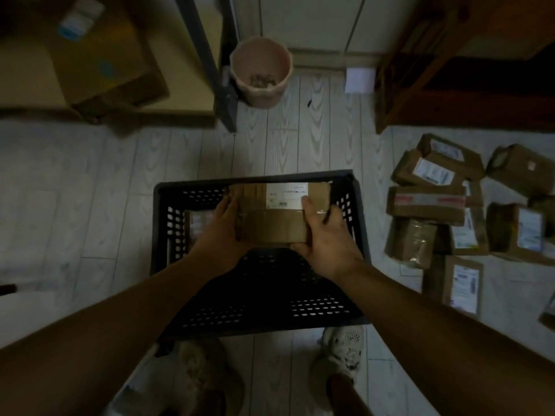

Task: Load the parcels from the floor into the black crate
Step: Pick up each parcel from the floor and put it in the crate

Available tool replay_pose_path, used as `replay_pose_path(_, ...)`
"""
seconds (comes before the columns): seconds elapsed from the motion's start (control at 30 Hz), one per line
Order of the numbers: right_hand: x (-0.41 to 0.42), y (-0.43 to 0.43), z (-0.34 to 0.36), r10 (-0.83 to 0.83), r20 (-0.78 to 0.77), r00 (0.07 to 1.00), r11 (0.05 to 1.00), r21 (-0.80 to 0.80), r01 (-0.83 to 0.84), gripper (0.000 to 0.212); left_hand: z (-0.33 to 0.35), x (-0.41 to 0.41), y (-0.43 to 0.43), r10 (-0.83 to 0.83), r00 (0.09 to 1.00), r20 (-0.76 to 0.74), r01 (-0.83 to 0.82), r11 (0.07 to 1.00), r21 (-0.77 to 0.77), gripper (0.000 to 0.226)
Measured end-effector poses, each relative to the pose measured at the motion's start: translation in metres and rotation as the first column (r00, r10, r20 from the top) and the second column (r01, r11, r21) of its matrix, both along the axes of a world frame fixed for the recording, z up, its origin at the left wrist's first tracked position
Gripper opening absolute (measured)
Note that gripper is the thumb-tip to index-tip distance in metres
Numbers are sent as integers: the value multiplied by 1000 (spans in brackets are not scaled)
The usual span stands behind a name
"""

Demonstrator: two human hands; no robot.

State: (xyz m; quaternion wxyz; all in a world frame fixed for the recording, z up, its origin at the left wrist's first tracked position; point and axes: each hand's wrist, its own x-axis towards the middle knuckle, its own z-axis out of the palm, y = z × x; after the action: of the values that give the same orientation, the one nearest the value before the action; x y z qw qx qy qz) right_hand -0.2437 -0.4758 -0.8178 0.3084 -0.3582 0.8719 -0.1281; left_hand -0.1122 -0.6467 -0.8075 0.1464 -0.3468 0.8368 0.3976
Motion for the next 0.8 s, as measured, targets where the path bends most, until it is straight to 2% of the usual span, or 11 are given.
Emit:
replay_pose_path(0.23, 2, 4, -124, 59, -27, 998, 994, 96, -56, 90, -127, 9, -1, -146, 981, 128, 153, 987, -47, 99)
replay_pose_path(0.33, -3, 2, -155, 77, -75, 994, 992, 102, -69, 86, -156, 12, -20, -206, 967, 147, 231, 956, -179, 82)
replay_pose_path(0.4, -3, -2, -180, 84, -72, 994, 991, 108, -76, 82, -182, 21, -38, -213, 941, 264, 281, 925, -255, 79)
replay_pose_path(0.5, -1, -10, -215, 54, -33, 998, 990, 133, -49, 81, -220, 39, -53, -185, 877, 444, 299, 932, -204, 87)
replay_pose_path(0.67, -1, -23, -252, -26, -8, 1000, 988, 152, 27, 78, -250, 53, -52, -141, 921, 364, 266, 909, -320, 86)
replay_pose_path(0.8, -2, -34, -267, -47, -5, 999, 982, 182, 47, 73, -257, 66, -49, -194, 918, 345, 336, 843, -420, 97)
